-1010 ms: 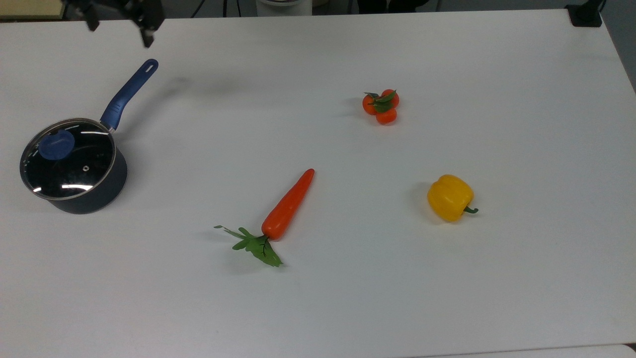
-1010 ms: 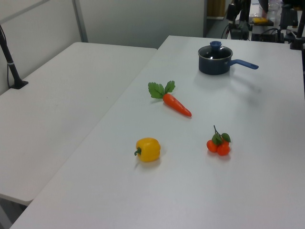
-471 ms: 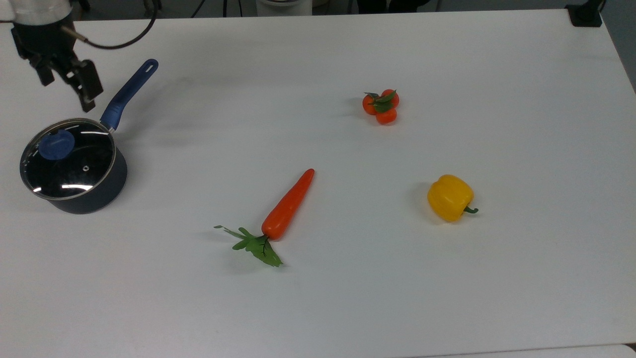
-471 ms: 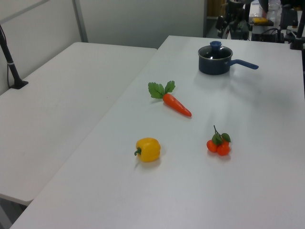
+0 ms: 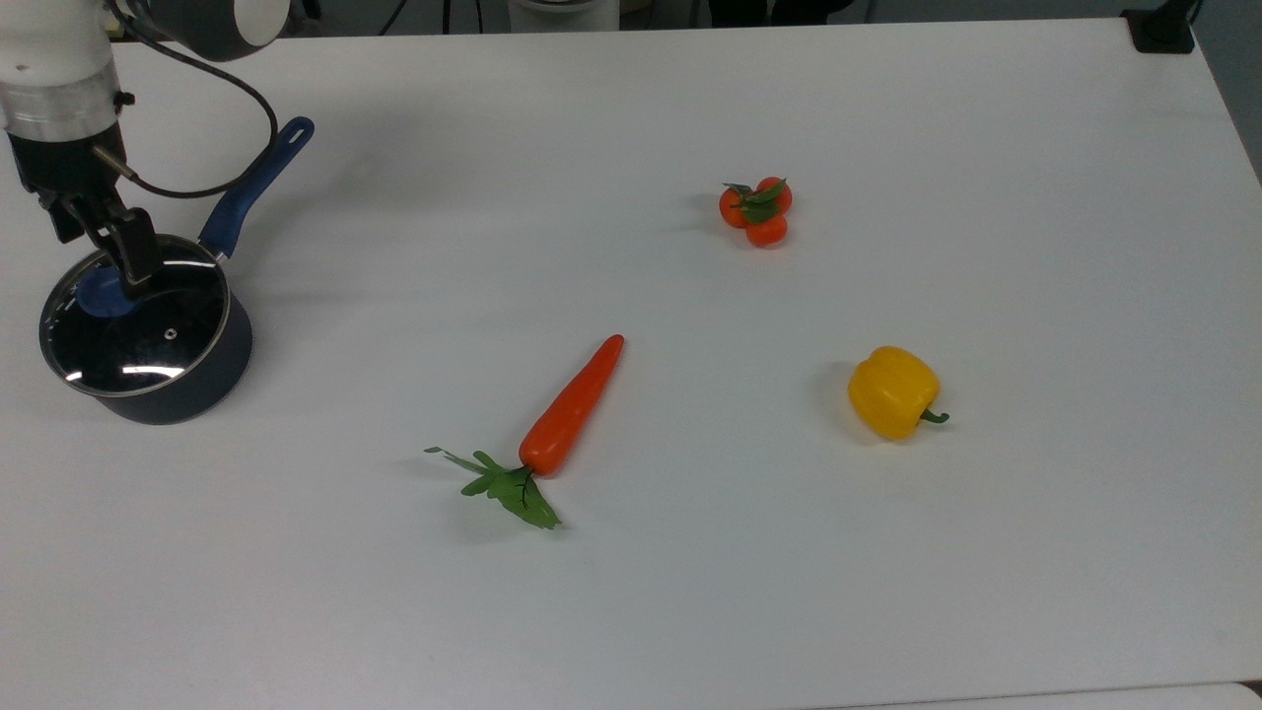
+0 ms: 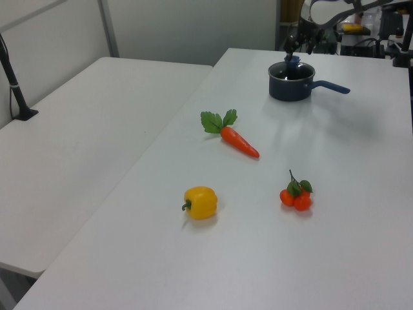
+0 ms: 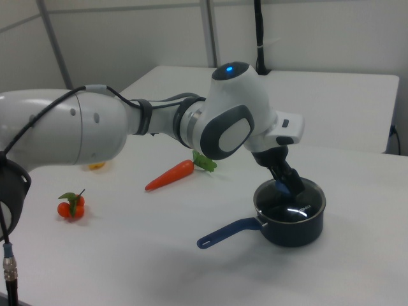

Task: Open lid
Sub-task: 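Close the gripper on the blue lid knob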

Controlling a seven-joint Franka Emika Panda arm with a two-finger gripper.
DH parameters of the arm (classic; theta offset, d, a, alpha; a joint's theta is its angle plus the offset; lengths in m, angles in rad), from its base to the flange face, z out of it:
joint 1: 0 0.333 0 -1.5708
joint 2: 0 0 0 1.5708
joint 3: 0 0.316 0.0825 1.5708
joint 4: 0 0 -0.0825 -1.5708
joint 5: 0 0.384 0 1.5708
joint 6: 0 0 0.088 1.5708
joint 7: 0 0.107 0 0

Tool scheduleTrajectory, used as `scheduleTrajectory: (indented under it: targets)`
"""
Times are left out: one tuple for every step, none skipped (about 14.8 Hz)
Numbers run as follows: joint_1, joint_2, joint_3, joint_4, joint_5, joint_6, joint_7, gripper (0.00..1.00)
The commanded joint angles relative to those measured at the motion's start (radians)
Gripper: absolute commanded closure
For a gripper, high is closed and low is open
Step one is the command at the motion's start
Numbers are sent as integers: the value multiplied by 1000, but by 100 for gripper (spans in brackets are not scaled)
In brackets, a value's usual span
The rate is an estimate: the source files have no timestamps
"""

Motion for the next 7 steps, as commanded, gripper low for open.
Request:
scheduleTrajectory:
  targets:
    - [5,13,5,13,5,27,64,0]
    - [5,12,7,13,16,26,65,0]
    - [8,13,10,13,19,27,65,0]
    - [9,15,10,11,19,29,65,0]
    - [9,15,10,10,18,30,64,0]
    - [9,21,10,10,15,32,62,4]
    - [9,21,10,10,10,32,59,9]
